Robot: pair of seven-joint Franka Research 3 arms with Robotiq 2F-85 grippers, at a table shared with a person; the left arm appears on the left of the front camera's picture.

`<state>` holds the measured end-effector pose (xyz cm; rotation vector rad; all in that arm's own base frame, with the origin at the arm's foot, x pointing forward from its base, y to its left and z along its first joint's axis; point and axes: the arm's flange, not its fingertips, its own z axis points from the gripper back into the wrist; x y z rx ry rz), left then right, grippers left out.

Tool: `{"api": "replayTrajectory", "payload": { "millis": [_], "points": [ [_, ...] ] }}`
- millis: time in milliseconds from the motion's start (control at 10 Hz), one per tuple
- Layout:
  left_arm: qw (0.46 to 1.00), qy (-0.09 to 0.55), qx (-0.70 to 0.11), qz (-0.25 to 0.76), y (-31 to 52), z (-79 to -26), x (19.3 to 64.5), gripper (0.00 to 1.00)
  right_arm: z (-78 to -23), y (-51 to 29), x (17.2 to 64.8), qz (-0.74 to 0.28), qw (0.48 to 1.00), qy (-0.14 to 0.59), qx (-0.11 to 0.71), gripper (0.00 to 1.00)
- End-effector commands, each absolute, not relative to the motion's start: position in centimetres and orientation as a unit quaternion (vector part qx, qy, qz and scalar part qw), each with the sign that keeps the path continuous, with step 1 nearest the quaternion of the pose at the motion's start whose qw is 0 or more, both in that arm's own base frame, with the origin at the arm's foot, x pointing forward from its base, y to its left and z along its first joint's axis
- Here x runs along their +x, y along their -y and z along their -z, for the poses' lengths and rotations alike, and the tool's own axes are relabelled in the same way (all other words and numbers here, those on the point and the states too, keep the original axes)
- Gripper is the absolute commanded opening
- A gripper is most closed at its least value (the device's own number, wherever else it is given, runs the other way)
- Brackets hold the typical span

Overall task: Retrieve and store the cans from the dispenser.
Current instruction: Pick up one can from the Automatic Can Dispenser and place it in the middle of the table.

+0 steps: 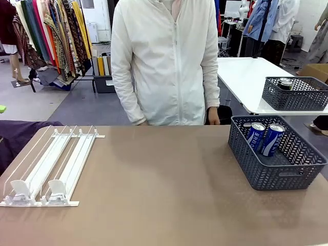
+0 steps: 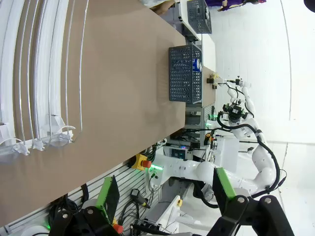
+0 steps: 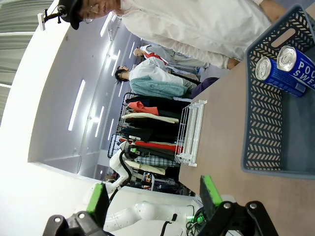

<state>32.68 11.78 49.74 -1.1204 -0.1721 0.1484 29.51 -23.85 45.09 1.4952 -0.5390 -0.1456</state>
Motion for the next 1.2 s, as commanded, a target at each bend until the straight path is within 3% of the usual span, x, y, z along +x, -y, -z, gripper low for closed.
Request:
{"api": "replayTrajectory", "payload": {
  "millis": [0, 1100],
  "points": [
    [0.841, 0.082, -0.531, -0.068, -11.78, -50.02, 32.63, 1.00, -45.37, 23.86, 29.29, 0.058, 0.702, 0.240, 0.668, 1.00],
    [0.841, 0.082, -0.531, -0.068, -11.78, -50.02, 32.63, 1.00, -45.37, 23.86, 29.29, 0.058, 0.702, 0.240, 0.668, 1.00]
  ]
}}
